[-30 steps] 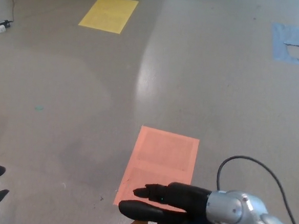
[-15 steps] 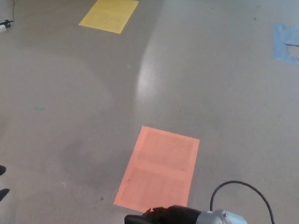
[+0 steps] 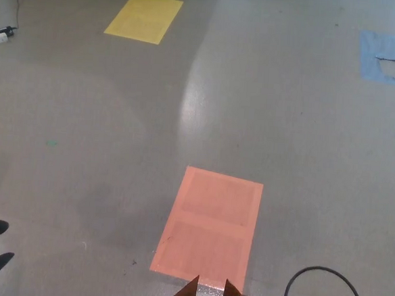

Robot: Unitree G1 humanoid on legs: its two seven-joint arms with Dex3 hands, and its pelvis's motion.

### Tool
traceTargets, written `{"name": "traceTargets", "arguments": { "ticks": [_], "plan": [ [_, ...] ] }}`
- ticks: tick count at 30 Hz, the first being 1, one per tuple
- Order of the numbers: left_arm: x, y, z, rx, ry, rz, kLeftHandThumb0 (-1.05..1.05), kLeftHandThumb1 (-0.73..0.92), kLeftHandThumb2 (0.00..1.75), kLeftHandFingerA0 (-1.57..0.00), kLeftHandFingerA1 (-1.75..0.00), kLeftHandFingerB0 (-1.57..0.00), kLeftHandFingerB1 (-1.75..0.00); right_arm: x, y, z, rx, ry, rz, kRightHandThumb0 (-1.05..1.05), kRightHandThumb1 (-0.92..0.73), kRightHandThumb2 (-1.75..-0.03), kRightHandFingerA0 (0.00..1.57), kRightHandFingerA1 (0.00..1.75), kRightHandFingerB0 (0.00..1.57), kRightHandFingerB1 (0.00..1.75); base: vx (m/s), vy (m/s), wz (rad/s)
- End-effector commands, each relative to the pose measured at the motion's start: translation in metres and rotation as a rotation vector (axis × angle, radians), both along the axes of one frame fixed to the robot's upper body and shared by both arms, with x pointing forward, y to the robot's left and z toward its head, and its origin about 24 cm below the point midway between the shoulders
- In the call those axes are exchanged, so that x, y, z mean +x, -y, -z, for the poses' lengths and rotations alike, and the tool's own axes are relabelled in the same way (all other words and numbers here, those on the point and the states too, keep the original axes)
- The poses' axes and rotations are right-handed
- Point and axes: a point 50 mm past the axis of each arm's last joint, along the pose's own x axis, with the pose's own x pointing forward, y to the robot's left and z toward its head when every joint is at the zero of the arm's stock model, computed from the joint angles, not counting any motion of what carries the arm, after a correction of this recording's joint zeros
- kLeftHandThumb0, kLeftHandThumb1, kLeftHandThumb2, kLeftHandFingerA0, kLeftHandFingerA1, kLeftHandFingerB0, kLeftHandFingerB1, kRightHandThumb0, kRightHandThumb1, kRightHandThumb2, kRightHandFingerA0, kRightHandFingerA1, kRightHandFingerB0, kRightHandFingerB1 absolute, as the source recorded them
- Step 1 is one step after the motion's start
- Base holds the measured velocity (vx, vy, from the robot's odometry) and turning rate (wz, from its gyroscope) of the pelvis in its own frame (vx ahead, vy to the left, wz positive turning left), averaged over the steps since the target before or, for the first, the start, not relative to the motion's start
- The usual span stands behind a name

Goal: An air pump is kept on top of a storage box on the floor and the robot uses its right hand to press down on the handle of the pump to compress it

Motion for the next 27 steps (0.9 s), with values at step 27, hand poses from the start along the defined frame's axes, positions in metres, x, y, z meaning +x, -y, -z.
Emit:
{"name": "traceTargets", "arguments": {
  "ticks": [27],
  "plan": [
    [-0.026, -0.001, 0.016, -0.016, -0.051, 0.034, -0.70, 0.71, 0.89, -0.21, -0.43, -0.13, -0.39, -0.017, 0.012, 0.015, -0.028, 0.038, 0.038, -0.87, -0.60, -1.01, 0.01, 0.19, 0.00, 0.12, 0.00, 0.000, 0.00]
  ]
}}
